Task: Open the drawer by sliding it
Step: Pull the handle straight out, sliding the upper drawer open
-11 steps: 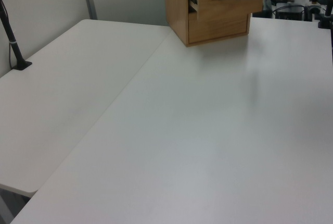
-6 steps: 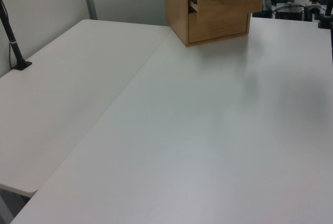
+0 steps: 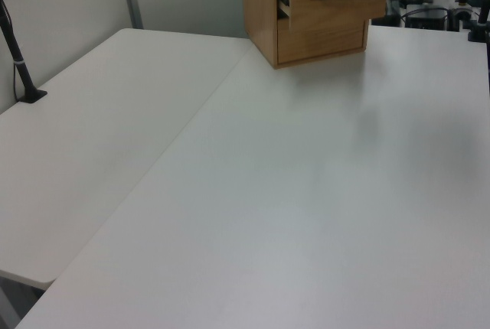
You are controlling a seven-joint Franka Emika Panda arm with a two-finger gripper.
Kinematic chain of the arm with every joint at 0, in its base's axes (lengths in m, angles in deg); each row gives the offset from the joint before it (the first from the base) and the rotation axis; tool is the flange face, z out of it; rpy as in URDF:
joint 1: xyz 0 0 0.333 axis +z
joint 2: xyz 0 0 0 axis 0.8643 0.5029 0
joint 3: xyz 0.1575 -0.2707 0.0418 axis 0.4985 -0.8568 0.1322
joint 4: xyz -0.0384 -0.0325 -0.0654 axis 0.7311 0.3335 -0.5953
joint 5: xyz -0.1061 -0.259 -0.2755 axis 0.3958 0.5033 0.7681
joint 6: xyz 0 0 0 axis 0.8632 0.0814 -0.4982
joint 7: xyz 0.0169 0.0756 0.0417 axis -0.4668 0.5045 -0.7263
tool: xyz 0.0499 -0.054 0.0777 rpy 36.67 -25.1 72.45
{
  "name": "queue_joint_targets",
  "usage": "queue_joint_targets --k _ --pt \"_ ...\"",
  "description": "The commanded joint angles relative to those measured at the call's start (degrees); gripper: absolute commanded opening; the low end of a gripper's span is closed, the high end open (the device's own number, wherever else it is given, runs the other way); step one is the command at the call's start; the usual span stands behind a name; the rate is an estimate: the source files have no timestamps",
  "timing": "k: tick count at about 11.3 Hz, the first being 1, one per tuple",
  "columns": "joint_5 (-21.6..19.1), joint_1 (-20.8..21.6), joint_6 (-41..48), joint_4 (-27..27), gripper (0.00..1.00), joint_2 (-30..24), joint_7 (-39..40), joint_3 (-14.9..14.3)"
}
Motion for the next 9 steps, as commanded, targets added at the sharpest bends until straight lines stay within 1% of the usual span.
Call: queue_joint_targets --k 1,4,6,7,9 --pt "0.5 1.1 2.0 0.5 0.01 -0.4 0.0 0.0" --pt "0.0 1.7 8.6 0.5 0.01 -2.6 0.2 0.6" --pt "-0.8 3.7 14.8 0.5 0.01 -4.3 0.4 1.0" --pt "-2.3 4.3 17.6 0.5 0.01 -5.1 0.5 1.8" --pt "-4.2 4.3 23.5 0.2 0.01 -6.3 0.6 4.5"
